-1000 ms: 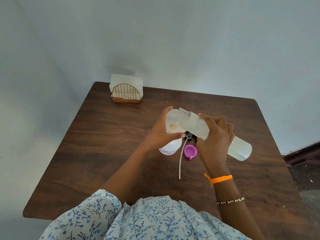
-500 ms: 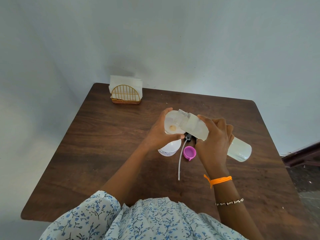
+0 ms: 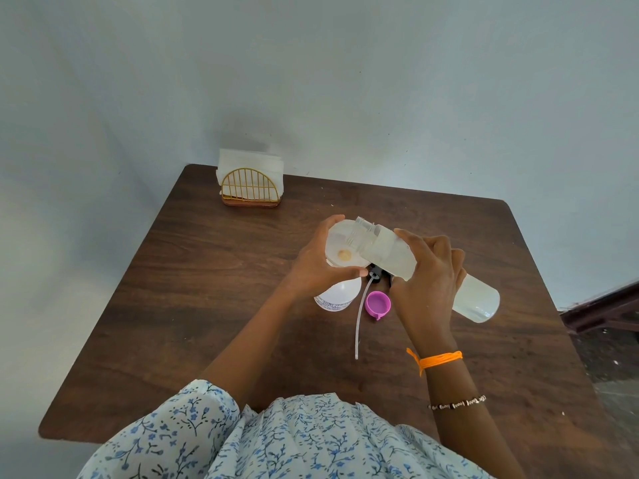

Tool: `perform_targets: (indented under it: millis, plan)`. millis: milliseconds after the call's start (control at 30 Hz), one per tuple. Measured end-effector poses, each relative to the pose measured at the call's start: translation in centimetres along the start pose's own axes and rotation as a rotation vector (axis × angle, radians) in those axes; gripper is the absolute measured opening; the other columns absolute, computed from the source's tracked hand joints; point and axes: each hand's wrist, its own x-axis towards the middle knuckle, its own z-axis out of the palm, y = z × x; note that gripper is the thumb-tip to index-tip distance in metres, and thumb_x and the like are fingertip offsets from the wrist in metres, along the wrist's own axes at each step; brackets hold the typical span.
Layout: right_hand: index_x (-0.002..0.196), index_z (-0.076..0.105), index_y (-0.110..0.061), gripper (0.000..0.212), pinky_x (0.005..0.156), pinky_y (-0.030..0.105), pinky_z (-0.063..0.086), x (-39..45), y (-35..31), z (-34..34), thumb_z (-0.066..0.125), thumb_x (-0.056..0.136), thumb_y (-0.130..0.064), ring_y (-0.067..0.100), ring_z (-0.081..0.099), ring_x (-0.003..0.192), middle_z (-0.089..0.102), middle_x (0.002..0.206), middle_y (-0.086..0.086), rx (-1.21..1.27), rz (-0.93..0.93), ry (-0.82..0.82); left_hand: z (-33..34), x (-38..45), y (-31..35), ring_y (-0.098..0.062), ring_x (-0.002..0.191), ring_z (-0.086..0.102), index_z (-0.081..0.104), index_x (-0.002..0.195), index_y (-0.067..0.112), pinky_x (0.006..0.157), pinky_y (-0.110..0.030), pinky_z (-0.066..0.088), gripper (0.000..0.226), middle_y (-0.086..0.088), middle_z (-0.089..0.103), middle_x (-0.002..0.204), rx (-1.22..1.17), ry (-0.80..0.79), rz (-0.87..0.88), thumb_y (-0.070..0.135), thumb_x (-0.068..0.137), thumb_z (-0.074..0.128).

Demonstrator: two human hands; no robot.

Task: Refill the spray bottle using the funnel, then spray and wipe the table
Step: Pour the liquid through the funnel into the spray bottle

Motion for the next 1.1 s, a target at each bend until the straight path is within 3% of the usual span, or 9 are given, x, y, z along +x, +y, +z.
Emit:
perform_targets:
  millis: [200, 533, 700, 833, 1100]
  plan:
    - [0.12, 0.059, -0.02, 0.068, 0.092, 0.043, 0.035, 0.03, -0.08, -0.01, 0.072, 0.061, 0.01, 0.028, 0.041, 0.106, 0.053, 0.108, 0.01, 0.001, -0.006, -0.001, -0.16, -0.14, 0.23, -0.002, 0.113, 0.033, 0.024, 0.137, 0.03, 0.092, -0.023, 0.033, 0.088, 0.006, 0.036, 0.141, -0.003, -0.009, 0.001, 0.025, 0.07, 0.08]
    - [0.119, 0.06, -0.021, 0.067, 0.093, 0.043, 0.034, -0.01, -0.05, 0.02, 0.073, 0.061, 0.009, 0.028, 0.041, 0.106, 0.053, 0.108, 0.009, 0.004, -0.002, -0.004, -0.16, -0.12, 0.14, -0.002, 0.113, 0.034, 0.024, 0.136, 0.031, 0.09, -0.023, 0.033, 0.087, 0.007, 0.037, 0.139, -0.017, -0.009, 0.001, 0.025, 0.07, 0.08]
    - [0.119, 0.06, -0.02, 0.064, 0.093, 0.046, 0.035, 0.0, -0.15, -0.1, 0.074, 0.063, 0.008, 0.029, 0.042, 0.107, 0.054, 0.108, 0.011, 0.017, 0.003, -0.004, -0.08, -0.1, -0.17, -0.003, 0.113, 0.035, 0.024, 0.136, 0.033, 0.084, -0.018, 0.034, 0.088, 0.011, 0.037, 0.136, -0.029, -0.009, 0.0, 0.026, 0.069, 0.081]
    - [0.12, 0.06, -0.021, 0.065, 0.093, 0.043, 0.034, -0.02, -0.1, -0.09, 0.073, 0.063, 0.008, 0.027, 0.041, 0.106, 0.053, 0.108, 0.01, 0.014, 0.001, -0.005, -0.07, -0.13, -0.15, -0.003, 0.113, 0.035, 0.023, 0.137, 0.033, 0.088, -0.023, 0.035, 0.089, 0.016, 0.035, 0.127, -0.044, -0.01, -0.005, 0.025, 0.069, 0.081]
    - [0.12, 0.059, -0.021, 0.067, 0.093, 0.042, 0.033, 0.01, -0.1, -0.07, 0.072, 0.063, 0.009, 0.027, 0.041, 0.106, 0.053, 0.107, 0.009, 0.006, 0.0, -0.006, -0.04, -0.13, -0.13, -0.002, 0.112, 0.035, 0.024, 0.136, 0.033, 0.08, -0.013, 0.032, 0.087, 0.015, 0.035, 0.13, -0.058, -0.008, 0.004, 0.023, 0.07, 0.08]
